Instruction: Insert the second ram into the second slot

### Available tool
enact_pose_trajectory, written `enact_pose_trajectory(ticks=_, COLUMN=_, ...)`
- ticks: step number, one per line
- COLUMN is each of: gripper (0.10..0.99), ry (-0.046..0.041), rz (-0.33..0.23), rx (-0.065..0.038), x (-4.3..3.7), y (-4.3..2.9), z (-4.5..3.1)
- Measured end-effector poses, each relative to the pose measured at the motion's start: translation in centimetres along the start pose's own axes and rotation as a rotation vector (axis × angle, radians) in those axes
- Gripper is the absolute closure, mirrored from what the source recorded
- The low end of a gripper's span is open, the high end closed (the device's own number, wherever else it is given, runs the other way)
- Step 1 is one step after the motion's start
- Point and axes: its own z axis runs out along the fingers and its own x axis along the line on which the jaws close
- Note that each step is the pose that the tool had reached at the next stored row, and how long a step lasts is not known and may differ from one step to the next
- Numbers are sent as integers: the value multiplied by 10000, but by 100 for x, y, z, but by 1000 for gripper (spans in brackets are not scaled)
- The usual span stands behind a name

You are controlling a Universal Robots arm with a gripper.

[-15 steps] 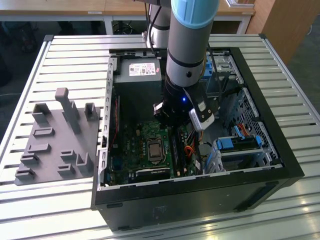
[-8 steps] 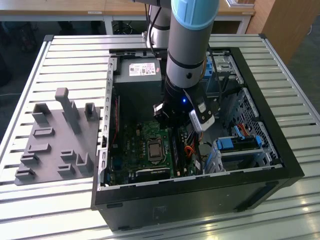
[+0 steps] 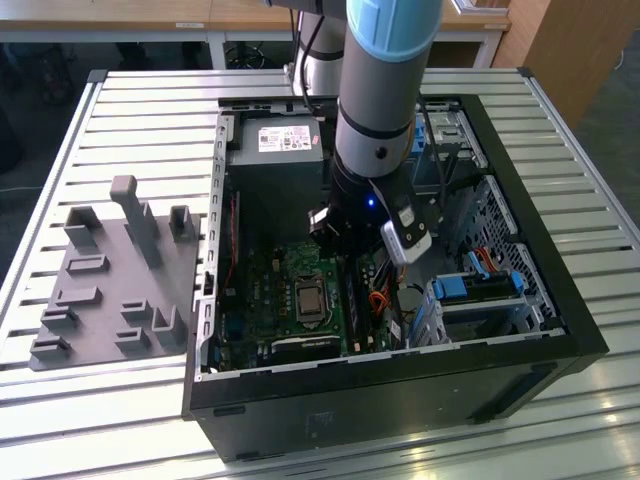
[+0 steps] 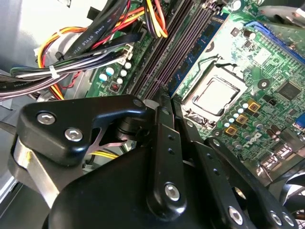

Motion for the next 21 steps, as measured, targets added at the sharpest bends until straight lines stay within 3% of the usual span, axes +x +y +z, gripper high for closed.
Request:
enact_pose_trajectory(ticks=11, gripper=949, ry=161, rz=4, rx=7, x=-50, y=-2, z=67)
enact_pose_trajectory(ticks=21, gripper=949, ry=186, rz=4, rx=5, x=-75, y=-7, z=102)
